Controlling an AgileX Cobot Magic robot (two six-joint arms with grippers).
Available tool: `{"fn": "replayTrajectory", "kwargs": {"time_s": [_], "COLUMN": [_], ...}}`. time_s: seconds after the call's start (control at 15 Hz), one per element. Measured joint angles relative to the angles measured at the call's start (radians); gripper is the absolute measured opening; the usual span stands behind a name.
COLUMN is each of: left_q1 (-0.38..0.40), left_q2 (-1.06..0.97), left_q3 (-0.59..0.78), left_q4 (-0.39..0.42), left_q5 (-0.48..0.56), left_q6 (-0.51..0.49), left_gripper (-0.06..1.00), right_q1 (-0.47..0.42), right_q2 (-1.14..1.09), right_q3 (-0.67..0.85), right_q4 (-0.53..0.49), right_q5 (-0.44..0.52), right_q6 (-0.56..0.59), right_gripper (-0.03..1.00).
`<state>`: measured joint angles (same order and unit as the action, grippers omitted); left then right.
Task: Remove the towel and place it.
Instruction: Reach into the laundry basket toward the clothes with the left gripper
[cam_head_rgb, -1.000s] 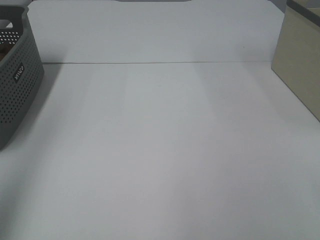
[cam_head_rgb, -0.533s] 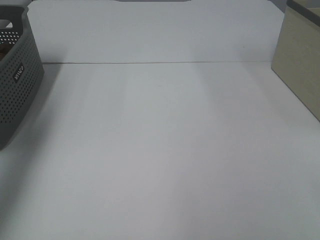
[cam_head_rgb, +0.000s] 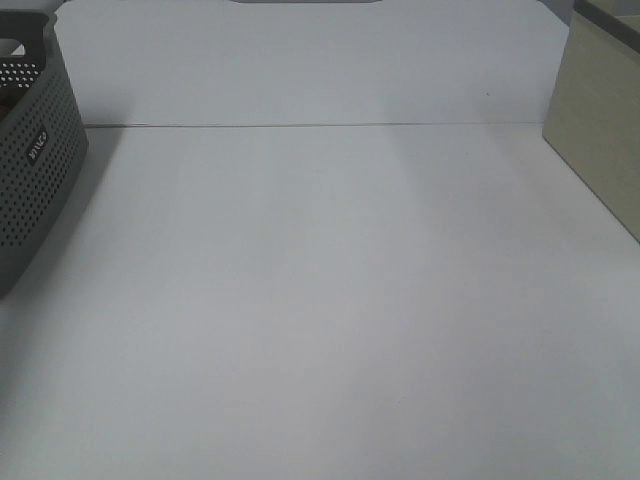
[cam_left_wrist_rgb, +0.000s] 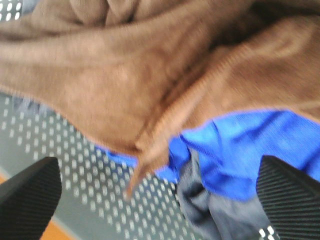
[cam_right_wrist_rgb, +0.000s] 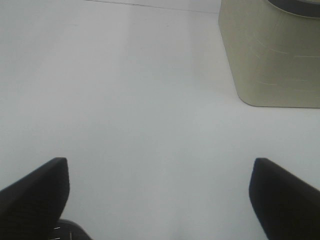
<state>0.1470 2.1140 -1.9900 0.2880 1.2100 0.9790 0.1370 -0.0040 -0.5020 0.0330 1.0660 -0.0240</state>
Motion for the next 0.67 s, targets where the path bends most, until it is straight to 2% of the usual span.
{"fn": "replayTrajectory", "kwargs": {"time_s": [0.53, 0.67], "left_q1": [0.085, 0.096], "left_q2": [0.129, 0.129], "left_q3": [-0.033, -0.033], "left_q4": [-0.099, -0.114], "left_q5": [0.002, 0.002], "left_q6": [0.070, 0.072], "left_gripper": [0.99, 0.95], "right_q1": [0.000, 0.000], "right_q2": [0.000, 0.000], "right_q3": [0.000, 0.000], "right_q4": [0.000, 0.000], "right_q5": [0.000, 0.000], "right_q6": [0.000, 0.000], "right_gripper": [0.93, 0.93]}}
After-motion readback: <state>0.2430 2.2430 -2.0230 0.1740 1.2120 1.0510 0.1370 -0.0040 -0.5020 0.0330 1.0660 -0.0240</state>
